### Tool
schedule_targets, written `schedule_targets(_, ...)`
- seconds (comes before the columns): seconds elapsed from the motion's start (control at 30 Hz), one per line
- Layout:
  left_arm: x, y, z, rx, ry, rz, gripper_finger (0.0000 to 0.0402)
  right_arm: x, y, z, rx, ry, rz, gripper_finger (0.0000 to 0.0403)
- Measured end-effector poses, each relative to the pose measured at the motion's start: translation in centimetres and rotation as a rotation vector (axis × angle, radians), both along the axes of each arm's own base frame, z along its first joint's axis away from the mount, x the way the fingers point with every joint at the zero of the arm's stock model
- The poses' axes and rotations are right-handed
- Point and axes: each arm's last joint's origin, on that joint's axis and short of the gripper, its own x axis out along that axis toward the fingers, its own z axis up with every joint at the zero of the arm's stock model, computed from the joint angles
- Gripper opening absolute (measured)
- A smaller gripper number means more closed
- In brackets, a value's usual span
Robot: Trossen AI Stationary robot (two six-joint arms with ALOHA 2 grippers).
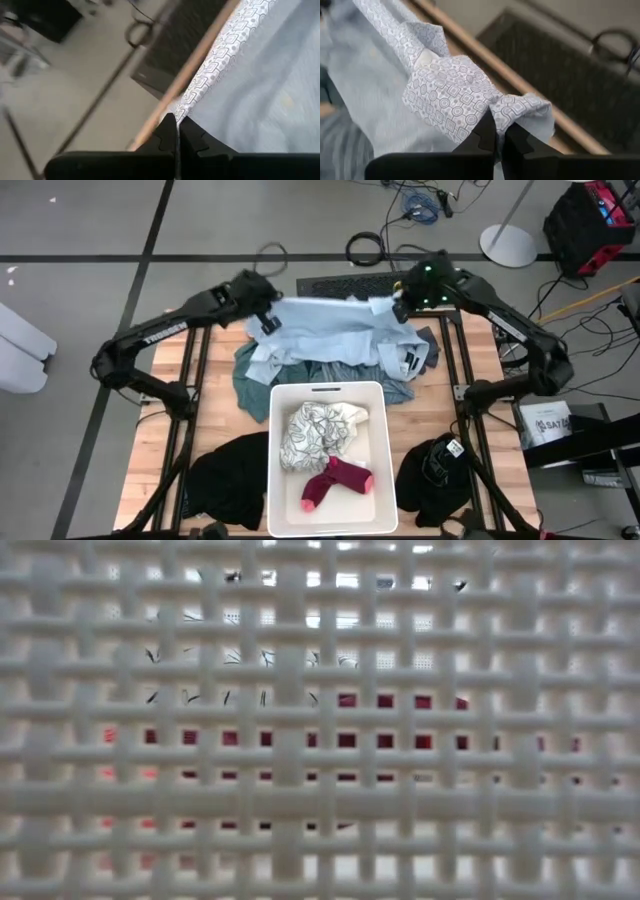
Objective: Sort clothes
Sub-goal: Put the light blue polo shirt into the white laundry bin
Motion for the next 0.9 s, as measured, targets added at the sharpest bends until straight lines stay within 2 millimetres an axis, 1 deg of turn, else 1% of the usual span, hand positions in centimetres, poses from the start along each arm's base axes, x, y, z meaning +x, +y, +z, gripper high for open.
schedule_targets(0.07, 0.0, -0.1, -2.4, -0.044, 0.009, -0.011, 0.0000, 0.5, -0.2, -1.1, 0.059, 0.047, 0.016, 0.0000)
schedule_targets(0.13, 0.0, -0.3, -4.0, -0.080, -0.004, -0.033, 0.0000, 0.9, -0.1, -2.2, 0.131, 0.097, 0.034, 0.0000)
schedule_targets(0.2, -0.2, -0.6, -5.4, -0.143, -0.011, -0.048, 0.0000, 1.1, 0.2, -3.2, 0.206, 0.157, 0.045, 0.0000)
schedule_targets(0.3, -0.4, -1.2, -6.8, -0.262, -0.020, -0.103, 0.0000, 1.2, 1.1, -4.1, 0.308, 0.238, 0.060, 0.0000)
schedule_targets(0.43, -0.8, -2.0, -7.3, -0.418, -0.008, -0.176, 0.0000, 1.7, 2.5, -4.7, 0.391, 0.316, 0.093, 0.0000)
schedule_targets(0.57, -0.9, -2.5, -7.5, -0.524, -0.032, -0.222, 0.0008, 2.5, 3.3, -5.1, 0.419, 0.344, 0.115, 0.0000)
schedule_targets(0.73, -0.9, -2.6, -7.5, -0.563, -0.051, -0.254, 0.0023, 3.1, 4.3, -5.1, 0.419, 0.367, 0.163, 0.0006)
schedule_targets(0.9, -1.4, -3.0, -7.8, -0.597, 0.010, -0.261, 0.0027, 3.2, 5.1, -5.4, 0.417, 0.418, 0.226, 0.0032)
